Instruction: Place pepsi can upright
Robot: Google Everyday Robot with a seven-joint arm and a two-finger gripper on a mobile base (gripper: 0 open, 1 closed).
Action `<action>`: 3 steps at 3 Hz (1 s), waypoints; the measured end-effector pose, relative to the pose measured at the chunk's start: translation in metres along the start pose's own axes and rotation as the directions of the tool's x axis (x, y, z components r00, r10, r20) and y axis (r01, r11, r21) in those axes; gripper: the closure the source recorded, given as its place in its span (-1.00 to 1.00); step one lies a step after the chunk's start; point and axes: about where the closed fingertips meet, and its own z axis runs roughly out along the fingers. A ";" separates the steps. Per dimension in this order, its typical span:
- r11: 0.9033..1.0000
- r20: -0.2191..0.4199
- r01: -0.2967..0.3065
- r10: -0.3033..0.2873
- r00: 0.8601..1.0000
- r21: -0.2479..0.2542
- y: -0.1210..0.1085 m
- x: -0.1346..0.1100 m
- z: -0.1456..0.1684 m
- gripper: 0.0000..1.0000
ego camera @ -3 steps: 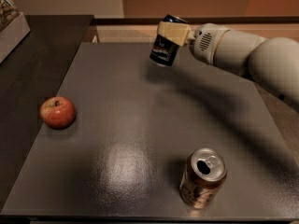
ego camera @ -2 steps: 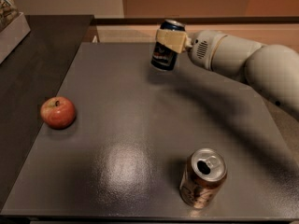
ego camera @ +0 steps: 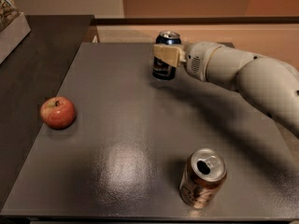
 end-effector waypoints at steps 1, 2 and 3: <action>0.998 0.012 0.059 -0.059 0.998 -0.001 -0.001 -0.012 0.000 1.00; 0.995 0.011 0.104 -0.104 0.995 0.001 -0.003 -0.021 -0.001 1.00; 0.991 -0.012 0.134 -0.134 0.991 0.001 -0.003 -0.029 -0.002 0.66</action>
Offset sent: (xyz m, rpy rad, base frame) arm -0.0133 0.0012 -0.0305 -0.1298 -0.0923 0.0260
